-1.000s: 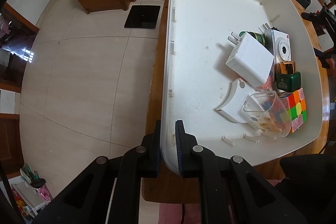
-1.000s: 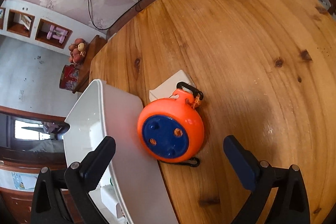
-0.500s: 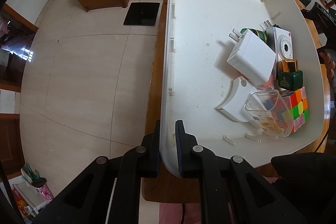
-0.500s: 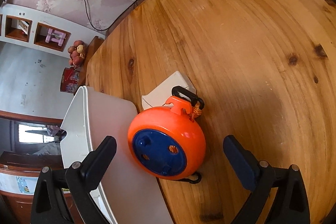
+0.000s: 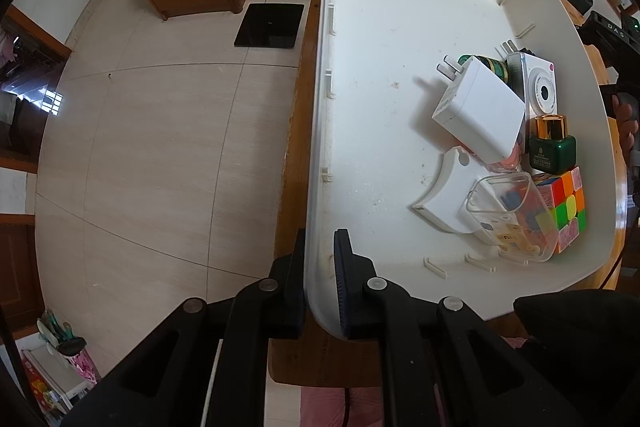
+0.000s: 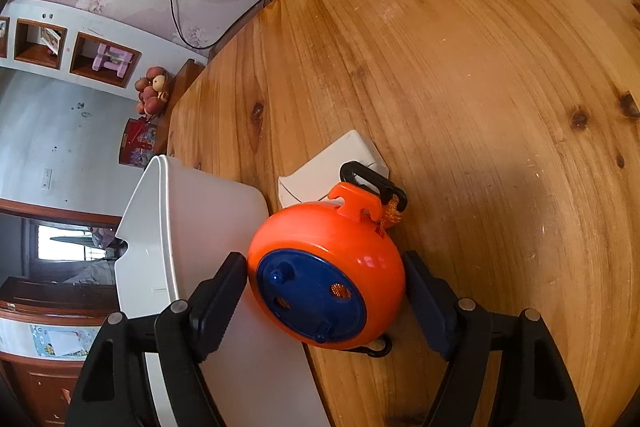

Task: Organize rigid objects
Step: 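Grasp the orange cable reel with the right tool and lift it, then carry the cable reel into the tray and release it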

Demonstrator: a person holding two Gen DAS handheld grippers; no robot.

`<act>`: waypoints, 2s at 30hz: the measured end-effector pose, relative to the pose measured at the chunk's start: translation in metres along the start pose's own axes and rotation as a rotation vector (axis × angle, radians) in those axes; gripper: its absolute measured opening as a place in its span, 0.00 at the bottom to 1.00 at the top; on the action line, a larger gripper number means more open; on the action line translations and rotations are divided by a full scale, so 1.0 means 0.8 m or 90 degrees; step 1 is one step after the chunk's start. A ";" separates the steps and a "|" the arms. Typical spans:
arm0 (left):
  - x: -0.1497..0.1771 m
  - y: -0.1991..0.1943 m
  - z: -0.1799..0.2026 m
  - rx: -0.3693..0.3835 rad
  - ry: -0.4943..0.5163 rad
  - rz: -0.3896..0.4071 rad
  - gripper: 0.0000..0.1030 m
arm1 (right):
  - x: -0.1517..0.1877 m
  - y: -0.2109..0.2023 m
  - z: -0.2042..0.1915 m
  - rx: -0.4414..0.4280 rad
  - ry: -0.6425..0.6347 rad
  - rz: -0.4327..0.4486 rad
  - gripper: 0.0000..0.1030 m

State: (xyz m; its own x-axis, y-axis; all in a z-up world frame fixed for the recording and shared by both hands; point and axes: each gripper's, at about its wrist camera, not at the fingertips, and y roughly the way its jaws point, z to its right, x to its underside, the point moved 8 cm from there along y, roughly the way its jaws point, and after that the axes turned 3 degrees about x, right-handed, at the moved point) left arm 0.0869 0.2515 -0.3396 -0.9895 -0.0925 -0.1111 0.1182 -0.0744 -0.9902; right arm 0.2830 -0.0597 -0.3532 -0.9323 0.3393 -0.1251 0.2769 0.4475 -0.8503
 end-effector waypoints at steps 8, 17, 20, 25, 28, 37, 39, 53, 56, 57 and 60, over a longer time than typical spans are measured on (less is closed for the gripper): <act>0.001 0.001 -0.001 0.002 -0.002 0.000 0.12 | -0.002 -0.010 0.004 0.007 0.007 0.017 0.76; 0.001 0.001 -0.001 0.004 -0.003 -0.001 0.12 | -0.002 -0.040 0.011 0.008 0.006 0.048 0.76; 0.001 0.001 -0.001 0.004 -0.003 -0.001 0.12 | 0.000 -0.052 0.008 0.001 -0.002 0.061 0.76; 0.001 0.002 0.003 -0.007 0.006 -0.005 0.12 | 0.003 -0.078 -0.008 -0.017 -0.031 0.089 0.76; 0.002 0.001 0.004 -0.001 0.004 -0.005 0.12 | 0.010 -0.089 -0.022 -0.034 -0.048 0.100 0.76; -0.004 -0.007 0.008 -0.004 0.016 0.014 0.12 | 0.043 -0.118 -0.081 -0.062 -0.142 0.101 0.76; -0.003 -0.009 0.009 -0.005 0.019 0.019 0.12 | 0.054 -0.122 -0.095 -0.058 -0.172 0.100 0.76; -0.002 -0.021 0.008 0.000 0.012 0.051 0.12 | 0.149 -0.101 -0.151 -0.040 -0.318 0.006 0.76; -0.005 -0.019 0.005 0.001 0.008 0.057 0.12 | 0.166 -0.091 -0.155 -0.033 -0.338 -0.022 0.76; -0.005 -0.019 0.005 0.001 0.007 0.059 0.12 | 0.171 -0.087 -0.157 -0.027 -0.346 -0.032 0.76; -0.006 -0.020 0.003 0.005 0.001 0.068 0.12 | 0.188 -0.077 -0.159 -0.005 -0.376 -0.056 0.76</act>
State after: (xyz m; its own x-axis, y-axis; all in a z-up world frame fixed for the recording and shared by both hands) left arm 0.0902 0.2509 -0.3232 -0.9715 -0.0983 -0.2159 0.2233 -0.0718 -0.9721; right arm 0.1548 0.0690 -0.2546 -0.9226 -0.2158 -0.3197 0.1927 0.4600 -0.8667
